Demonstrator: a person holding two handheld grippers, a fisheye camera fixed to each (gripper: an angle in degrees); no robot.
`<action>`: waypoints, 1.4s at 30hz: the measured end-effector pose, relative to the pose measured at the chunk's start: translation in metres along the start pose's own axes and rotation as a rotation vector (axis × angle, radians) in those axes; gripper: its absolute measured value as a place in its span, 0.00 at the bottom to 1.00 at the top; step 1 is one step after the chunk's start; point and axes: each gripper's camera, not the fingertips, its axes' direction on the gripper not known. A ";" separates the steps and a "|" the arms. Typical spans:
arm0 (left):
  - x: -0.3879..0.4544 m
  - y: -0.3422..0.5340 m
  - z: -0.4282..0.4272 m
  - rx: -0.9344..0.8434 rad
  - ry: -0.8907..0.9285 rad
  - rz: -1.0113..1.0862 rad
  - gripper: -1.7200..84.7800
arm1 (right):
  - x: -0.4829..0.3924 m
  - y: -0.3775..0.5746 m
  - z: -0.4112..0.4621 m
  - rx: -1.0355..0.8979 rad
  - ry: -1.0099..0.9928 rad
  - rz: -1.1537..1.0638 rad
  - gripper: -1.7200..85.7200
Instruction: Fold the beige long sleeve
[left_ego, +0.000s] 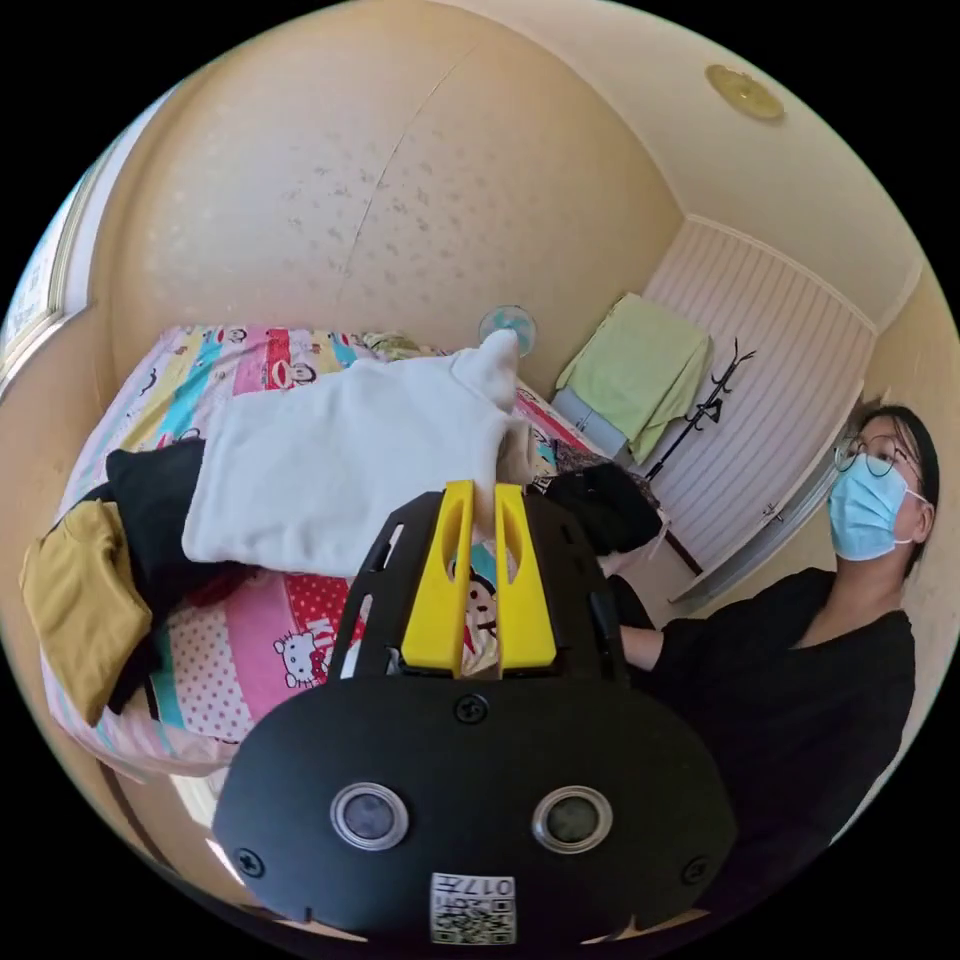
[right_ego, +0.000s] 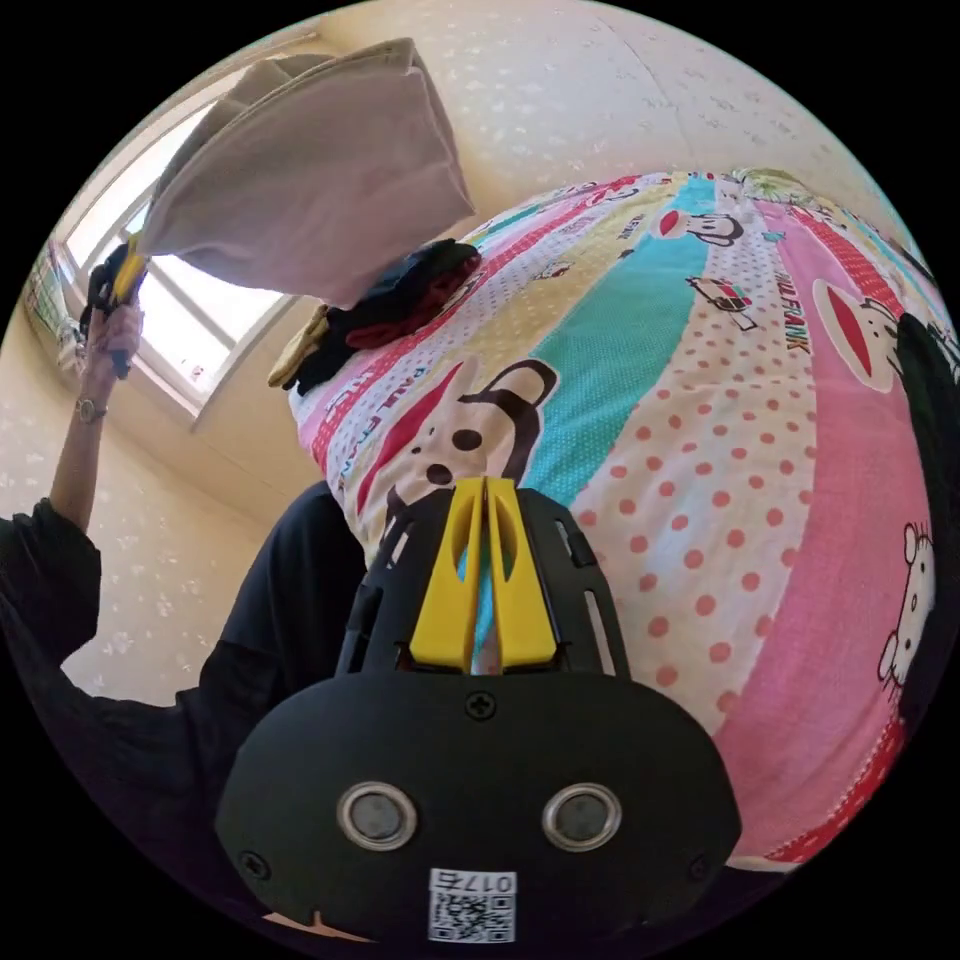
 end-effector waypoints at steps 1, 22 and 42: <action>-0.006 0.033 0.034 -0.095 -0.039 -0.062 0.07 | 0.008 0.019 -0.014 0.066 -0.001 -0.008 0.02; 0.165 0.024 0.470 -0.637 -0.360 0.032 0.20 | 0.064 0.168 -0.020 0.200 0.237 -0.199 0.03; 0.191 0.143 -0.132 0.548 0.276 0.139 0.05 | 0.104 0.184 -0.085 0.453 -0.156 -0.281 0.10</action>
